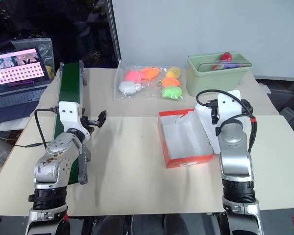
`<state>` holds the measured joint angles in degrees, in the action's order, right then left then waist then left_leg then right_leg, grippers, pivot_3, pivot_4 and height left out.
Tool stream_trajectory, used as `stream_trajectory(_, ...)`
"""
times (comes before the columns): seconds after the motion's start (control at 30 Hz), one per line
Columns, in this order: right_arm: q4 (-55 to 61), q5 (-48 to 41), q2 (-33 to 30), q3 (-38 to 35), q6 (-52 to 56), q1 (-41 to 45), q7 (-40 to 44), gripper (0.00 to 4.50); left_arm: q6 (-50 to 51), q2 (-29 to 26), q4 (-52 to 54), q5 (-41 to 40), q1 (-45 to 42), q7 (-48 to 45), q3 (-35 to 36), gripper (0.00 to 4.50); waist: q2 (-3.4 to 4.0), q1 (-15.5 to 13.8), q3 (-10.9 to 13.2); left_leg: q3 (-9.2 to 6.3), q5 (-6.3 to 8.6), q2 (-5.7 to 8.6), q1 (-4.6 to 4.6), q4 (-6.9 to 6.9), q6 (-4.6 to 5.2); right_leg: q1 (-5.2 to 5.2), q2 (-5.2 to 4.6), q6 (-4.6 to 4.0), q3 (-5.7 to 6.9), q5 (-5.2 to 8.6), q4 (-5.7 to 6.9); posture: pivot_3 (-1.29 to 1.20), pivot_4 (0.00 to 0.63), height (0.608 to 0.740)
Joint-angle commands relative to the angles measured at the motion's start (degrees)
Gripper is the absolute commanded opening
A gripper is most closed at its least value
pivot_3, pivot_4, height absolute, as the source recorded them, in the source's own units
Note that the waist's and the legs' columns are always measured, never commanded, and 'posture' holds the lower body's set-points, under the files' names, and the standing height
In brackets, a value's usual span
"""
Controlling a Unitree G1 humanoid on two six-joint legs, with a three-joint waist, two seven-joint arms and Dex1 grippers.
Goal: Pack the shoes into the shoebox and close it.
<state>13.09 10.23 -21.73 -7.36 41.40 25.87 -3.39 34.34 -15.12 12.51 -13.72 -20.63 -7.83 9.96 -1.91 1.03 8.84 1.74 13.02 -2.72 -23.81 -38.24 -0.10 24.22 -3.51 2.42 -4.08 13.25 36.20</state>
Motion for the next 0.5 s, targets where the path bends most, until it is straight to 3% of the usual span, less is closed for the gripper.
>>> stream_trajectory(0.03,2.7,0.7,-0.3,-2.2,-0.8,-1.1,-0.7,4.47,-2.3,0.6,-0.9,0.3,-1.5,-0.3,-0.8,4.50,0.00,0.0,0.0,0.00,0.00,0.00,0.00,0.00,0.00,0.00,0.00,0.00,0.00,0.00,0.00,0.00,0.150,0.729)
stream_trajectory(0.17,3.8,-1.0,-1.0,-3.9,-0.5,-1.6,1.4,4.47,-2.4,1.4,-2.3,1.6,-2.3,1.3,-1.2,4.50,0.00,-0.3,0.0,-0.02,0.00,0.00,-0.01,0.00,0.00,-0.01,0.00,0.00,0.04,0.00,-0.04,0.00,0.150,0.729)
stream_trajectory(0.23,3.9,-9.2,1.4,-6.4,-0.6,1.8,6.9,4.47,-2.1,2.1,-0.7,1.5,-3.1,2.2,-1.1,4.50,-0.01,0.0,0.0,-0.01,0.00,0.02,-0.06,0.00,0.00,0.02,-0.01,0.00,0.01,0.00,-0.04,0.00,0.150,0.729)
stream_trajectory(0.33,8.8,-22.7,1.2,-3.8,-1.2,2.1,23.4,4.47,-1.9,2.7,1.7,1.7,-0.8,2.1,-2.2,4.50,0.00,0.7,0.0,-0.03,0.00,0.00,0.04,-0.02,0.00,-0.03,0.03,0.00,-0.01,-0.01,0.01,0.00,0.150,0.729)
stream_trajectory(0.5,16.7,-42.3,-5.0,2.2,2.8,-1.0,48.4,4.47,-2.4,4.8,2.4,2.4,0.6,3.5,-3.2,4.50,-0.02,1.2,0.0,-0.16,0.01,-0.04,0.03,0.13,0.01,-0.05,0.07,0.00,0.07,-0.01,-0.07,0.00,0.150,0.729)
